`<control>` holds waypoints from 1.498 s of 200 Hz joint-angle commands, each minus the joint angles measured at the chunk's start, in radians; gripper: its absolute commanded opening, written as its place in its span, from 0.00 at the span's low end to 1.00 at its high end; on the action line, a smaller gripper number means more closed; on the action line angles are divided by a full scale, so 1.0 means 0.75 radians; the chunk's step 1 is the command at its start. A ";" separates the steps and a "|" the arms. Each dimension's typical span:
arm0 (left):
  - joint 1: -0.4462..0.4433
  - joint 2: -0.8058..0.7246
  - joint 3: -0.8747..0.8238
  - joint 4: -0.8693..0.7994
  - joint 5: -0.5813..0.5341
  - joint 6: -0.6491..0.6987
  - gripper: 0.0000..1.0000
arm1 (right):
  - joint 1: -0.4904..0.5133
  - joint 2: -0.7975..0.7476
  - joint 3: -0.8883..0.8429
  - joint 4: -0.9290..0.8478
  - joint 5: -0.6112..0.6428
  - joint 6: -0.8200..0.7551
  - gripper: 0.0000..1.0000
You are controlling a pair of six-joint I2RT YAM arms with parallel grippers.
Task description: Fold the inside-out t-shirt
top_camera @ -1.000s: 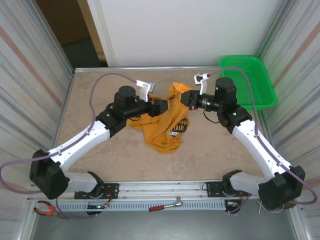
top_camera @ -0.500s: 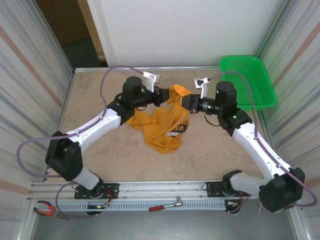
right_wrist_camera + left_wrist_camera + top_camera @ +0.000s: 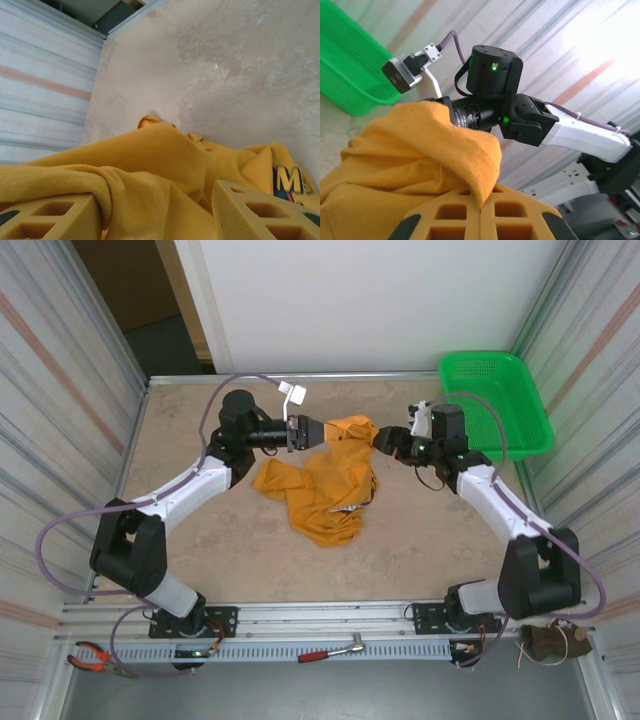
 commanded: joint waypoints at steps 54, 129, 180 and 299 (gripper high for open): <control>-0.006 -0.070 0.066 0.007 0.146 -0.026 0.00 | 0.213 -0.528 0.090 -0.294 0.355 -0.119 0.66; -0.006 -0.088 0.064 -0.008 0.138 -0.022 0.00 | 0.366 -0.272 0.246 -0.328 0.536 -0.287 0.57; 0.011 -0.095 0.083 -0.222 0.040 0.100 0.08 | 0.351 -0.219 0.375 -0.364 0.434 -0.315 0.00; -0.461 -0.635 -0.299 -0.615 -1.455 0.383 0.55 | 0.357 -0.311 0.304 -0.308 0.325 -0.188 0.00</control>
